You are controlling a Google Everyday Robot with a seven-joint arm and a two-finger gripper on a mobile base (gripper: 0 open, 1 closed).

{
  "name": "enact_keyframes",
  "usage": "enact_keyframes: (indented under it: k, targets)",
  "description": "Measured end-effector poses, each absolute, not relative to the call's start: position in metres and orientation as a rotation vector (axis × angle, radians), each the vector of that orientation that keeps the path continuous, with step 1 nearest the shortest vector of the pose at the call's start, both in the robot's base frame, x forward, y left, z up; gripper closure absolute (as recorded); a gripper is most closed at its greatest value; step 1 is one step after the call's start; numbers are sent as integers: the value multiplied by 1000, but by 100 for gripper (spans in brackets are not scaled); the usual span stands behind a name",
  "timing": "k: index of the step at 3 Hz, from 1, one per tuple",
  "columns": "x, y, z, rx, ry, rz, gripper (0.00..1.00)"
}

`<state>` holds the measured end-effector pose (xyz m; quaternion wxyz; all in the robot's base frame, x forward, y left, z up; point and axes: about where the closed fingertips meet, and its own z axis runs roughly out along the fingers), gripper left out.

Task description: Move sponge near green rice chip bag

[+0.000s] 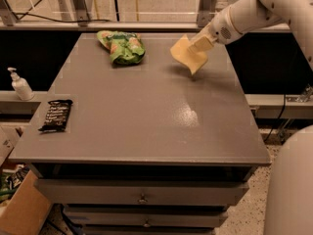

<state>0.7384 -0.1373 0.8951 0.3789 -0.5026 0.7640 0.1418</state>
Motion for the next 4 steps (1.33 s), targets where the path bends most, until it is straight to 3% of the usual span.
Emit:
enact_keyframes:
  k: [2, 4]
  targets:
    - [781, -107, 882, -1195, 1945, 394, 100]
    - [786, -63, 864, -1211, 1934, 483, 100]
